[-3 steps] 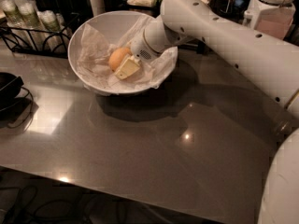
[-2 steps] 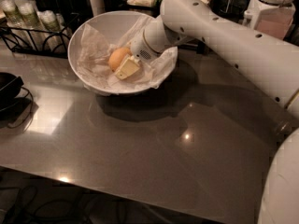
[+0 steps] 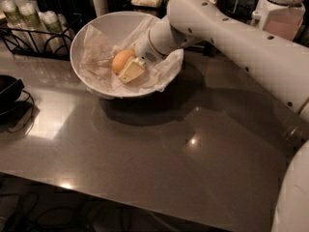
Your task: Pick orange from white bowl
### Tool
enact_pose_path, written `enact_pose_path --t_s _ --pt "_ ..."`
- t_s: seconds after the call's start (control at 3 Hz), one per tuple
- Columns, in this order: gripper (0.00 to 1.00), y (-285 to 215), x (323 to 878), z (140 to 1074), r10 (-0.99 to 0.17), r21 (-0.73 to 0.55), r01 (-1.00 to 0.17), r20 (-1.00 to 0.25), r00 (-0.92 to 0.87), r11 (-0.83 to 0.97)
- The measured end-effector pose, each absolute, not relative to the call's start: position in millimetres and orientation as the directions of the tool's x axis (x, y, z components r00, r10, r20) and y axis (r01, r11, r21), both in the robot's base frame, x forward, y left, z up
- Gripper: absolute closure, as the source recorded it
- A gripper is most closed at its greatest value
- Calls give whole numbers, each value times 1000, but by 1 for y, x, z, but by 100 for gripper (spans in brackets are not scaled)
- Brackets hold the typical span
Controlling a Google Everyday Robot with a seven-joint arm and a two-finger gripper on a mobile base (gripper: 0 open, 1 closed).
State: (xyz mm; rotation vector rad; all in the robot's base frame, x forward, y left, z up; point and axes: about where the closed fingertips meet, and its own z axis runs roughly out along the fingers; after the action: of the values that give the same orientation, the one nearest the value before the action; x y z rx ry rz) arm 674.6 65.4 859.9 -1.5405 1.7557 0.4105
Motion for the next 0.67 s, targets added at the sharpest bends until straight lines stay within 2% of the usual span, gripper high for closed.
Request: enact_pose_path --t_s 0.67 --pt "100 35 642 907 -699 -305 -923 -713 59 234"
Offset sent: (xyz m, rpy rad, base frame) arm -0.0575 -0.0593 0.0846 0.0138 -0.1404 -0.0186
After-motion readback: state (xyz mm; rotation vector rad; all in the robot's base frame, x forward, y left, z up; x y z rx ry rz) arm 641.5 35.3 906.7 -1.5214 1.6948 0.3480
